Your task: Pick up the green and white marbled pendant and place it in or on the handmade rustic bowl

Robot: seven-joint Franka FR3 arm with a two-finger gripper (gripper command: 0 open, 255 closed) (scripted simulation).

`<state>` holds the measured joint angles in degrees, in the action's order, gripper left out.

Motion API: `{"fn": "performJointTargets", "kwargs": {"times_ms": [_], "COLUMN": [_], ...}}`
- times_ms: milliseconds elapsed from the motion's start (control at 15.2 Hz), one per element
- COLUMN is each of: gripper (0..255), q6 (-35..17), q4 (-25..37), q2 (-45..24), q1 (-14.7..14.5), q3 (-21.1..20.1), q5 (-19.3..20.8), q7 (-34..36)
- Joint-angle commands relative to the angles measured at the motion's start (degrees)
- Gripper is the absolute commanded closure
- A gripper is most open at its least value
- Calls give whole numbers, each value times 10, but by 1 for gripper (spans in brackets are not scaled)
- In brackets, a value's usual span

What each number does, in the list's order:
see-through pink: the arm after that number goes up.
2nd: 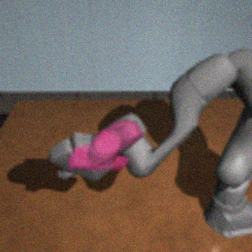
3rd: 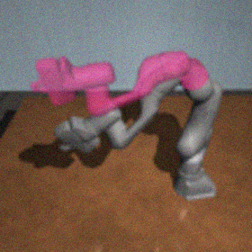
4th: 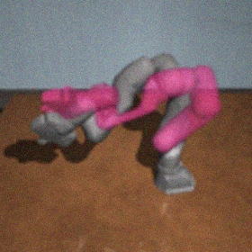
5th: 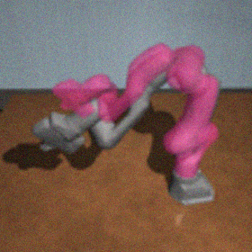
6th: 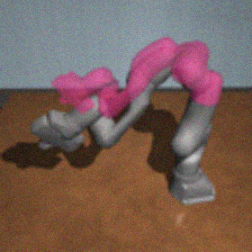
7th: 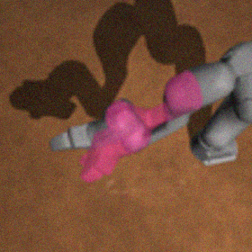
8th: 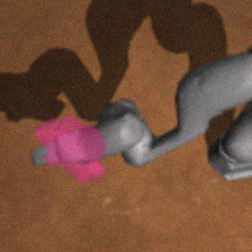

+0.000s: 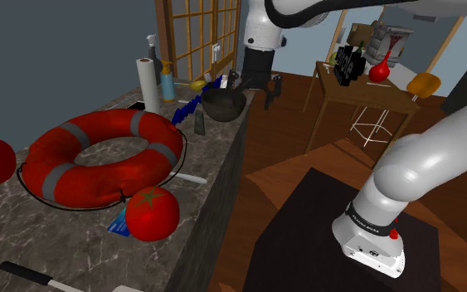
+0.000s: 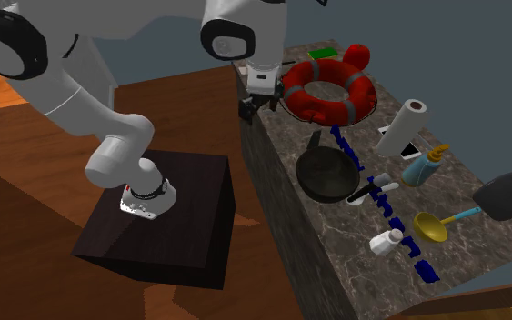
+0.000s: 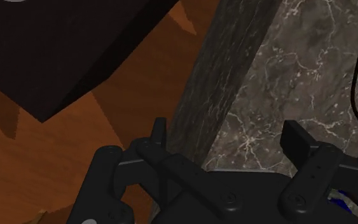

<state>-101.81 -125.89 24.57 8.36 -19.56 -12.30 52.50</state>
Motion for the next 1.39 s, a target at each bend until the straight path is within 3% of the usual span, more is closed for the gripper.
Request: {"fn": "performJointTargets", "kwargs": {"times_ms": [0, 462, 858, 1320], "gripper": [0, 0, 0, 0], "q6": [-20, -71, -76, -119], "q4": [30, 146, 273, 247], "q2": [-43, -205, -349, -368], "q1": [13, 44, 32, 28], "q3": [-25, -84, -84, -79], "q5": [6, 75, 161, 171], "q7": [73, 316, 511, 525]}}
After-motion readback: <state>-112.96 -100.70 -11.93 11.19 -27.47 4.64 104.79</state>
